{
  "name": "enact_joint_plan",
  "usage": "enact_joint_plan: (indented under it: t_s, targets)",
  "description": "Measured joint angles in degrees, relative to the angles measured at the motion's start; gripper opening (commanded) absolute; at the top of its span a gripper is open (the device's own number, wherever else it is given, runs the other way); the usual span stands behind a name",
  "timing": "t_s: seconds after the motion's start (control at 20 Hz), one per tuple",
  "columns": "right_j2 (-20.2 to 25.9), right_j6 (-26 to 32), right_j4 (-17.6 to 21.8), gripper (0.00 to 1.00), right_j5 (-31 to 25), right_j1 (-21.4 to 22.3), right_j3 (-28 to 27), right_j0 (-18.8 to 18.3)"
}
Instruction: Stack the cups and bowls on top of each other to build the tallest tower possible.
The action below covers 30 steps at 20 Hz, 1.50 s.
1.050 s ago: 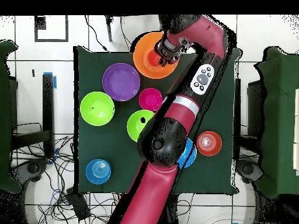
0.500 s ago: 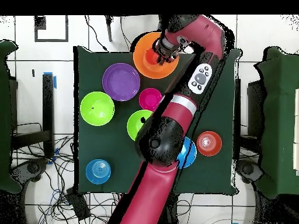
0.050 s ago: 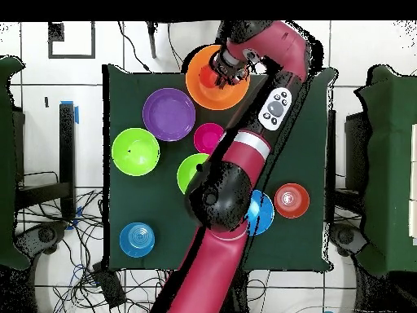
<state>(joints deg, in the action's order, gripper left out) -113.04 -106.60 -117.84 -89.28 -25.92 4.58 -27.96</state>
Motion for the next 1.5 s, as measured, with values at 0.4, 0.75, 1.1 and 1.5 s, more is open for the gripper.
enact_joint_plan:
  t_s: [0.4,0.75,1.1,1.5]
  targets:
    - [-0.7,0.0,-0.2,0.0,0.0,0.0,0.0,-0.1]
    - [-0.8,0.0,-0.2,0.0,0.0,0.0,0.0,-0.1]
    - [-0.9,0.0,-0.2,0.0,0.0,0.0,0.0,-0.1]
    - [-1.0,0.0,-0.2,1.0,0.0,0.0,0.0,-0.1]
